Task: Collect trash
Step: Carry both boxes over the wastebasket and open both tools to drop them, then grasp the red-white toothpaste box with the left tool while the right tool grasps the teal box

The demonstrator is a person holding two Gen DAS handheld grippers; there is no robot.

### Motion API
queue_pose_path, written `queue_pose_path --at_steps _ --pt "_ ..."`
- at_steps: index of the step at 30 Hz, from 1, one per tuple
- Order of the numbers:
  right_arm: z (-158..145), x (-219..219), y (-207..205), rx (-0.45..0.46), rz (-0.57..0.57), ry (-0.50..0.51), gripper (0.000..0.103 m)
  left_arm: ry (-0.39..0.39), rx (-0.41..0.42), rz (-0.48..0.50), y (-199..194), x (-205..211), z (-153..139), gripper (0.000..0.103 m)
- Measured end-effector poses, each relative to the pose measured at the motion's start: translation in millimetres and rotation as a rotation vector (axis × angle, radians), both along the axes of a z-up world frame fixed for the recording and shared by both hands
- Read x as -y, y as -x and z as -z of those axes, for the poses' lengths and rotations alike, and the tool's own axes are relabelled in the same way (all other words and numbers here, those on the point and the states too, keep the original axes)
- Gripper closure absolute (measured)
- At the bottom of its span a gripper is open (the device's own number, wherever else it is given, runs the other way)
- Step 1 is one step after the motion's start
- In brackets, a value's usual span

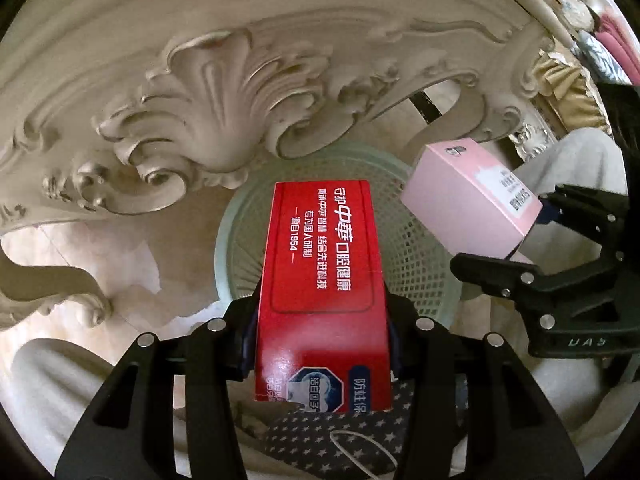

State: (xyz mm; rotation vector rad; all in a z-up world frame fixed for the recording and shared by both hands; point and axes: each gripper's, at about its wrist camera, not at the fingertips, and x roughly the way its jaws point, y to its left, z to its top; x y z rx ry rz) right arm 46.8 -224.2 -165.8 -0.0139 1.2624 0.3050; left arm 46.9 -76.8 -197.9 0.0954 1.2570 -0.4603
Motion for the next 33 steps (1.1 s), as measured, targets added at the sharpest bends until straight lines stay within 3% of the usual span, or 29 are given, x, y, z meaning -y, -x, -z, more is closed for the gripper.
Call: queue_pose_path --at_steps 1,2,5,7,13,16,20,24,27,30,33 --pt "4.1 1.4 6.0 -0.006 -0.002 -0.009 0.038 -0.007 -0.011 -0.005 -2.7 -0.1 2.0 0.035" --pt "7.0 4.8 10.2 -0.018 -0.008 -0.021 0.037 -0.017 -0.014 -0.010 -3.0 0.1 4.6 0.030" --pt "7.4 12.3 16.2 -0.014 -0.002 -0.018 0.032 -0.015 -0.014 -0.015 -3.9 4.5 6.6 0.029" --pt "5.2 15.0 15.0 0.000 0.012 -0.015 0.030 -0.046 0.007 -0.018 -3.3 6.0 6.0 0.020" --pt "-18.2 27.4 24.6 0.043 0.042 -0.056 0.030 -0.034 0.055 -0.015 7.1 -4.7 -13.8 0.020" --pt "-41.0 30.6 30.5 0.081 0.044 -0.118 0.030 0.017 0.070 -0.019 15.2 -13.6 -37.8 0.020" --pt "-89.8 32.0 27.1 0.196 0.044 -0.190 0.030 0.130 0.106 -0.021 19.4 -35.0 -88.6 0.020" --pt "-134.7 33.9 -0.1 0.335 0.077 -0.195 0.030 0.172 0.254 -0.098 8.4 -67.2 -155.6 0.020" --pt "-161.7 27.8 -38.6 0.423 0.118 -0.196 0.030 0.155 0.331 -0.189 -15.8 -86.7 -188.6 0.019" --pt "-181.3 14.9 -79.9 0.497 0.155 -0.185 0.027 0.080 0.398 -0.313 -63.5 -109.2 -208.3 0.015" --pt "-200.2 -7.8 -139.2 0.557 0.204 -0.165 0.026 0.088 0.409 -0.430 -121.6 -129.6 -214.7 0.015"
